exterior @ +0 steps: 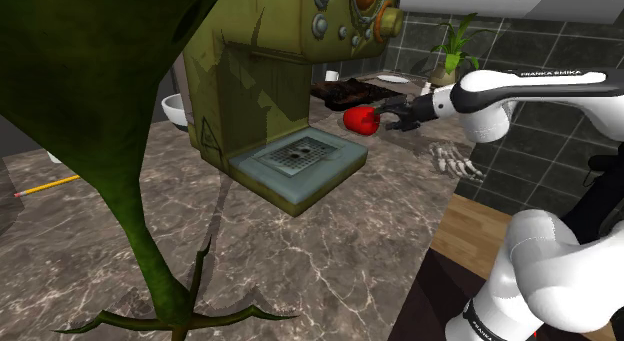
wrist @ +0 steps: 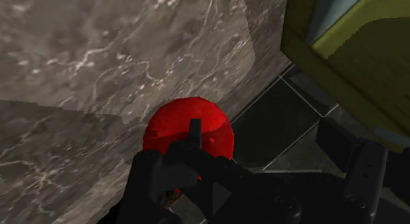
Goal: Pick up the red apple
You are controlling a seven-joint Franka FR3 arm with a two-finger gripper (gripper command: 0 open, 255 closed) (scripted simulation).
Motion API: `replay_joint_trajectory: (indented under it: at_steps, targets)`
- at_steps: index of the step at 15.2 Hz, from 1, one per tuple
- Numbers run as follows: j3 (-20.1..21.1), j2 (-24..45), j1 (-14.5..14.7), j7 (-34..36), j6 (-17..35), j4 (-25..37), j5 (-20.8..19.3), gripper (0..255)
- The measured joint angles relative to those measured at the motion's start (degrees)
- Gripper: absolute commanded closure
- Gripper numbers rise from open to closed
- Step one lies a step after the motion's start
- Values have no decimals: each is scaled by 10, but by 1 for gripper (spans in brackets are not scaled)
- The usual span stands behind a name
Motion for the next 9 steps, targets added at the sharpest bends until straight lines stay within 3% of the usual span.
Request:
replay_joint_trajectory:
  at_steps: [2,4,6,9]
  targets:
    - [-89,-44,92,-48,112,-15,42,0]
    - [-189,-115,198,-97,226,-17,51,0]
    - [-237,-149,245,-115,281,-18,42,0]
    - [-267,-172,269,-128,313,-29,31,0]
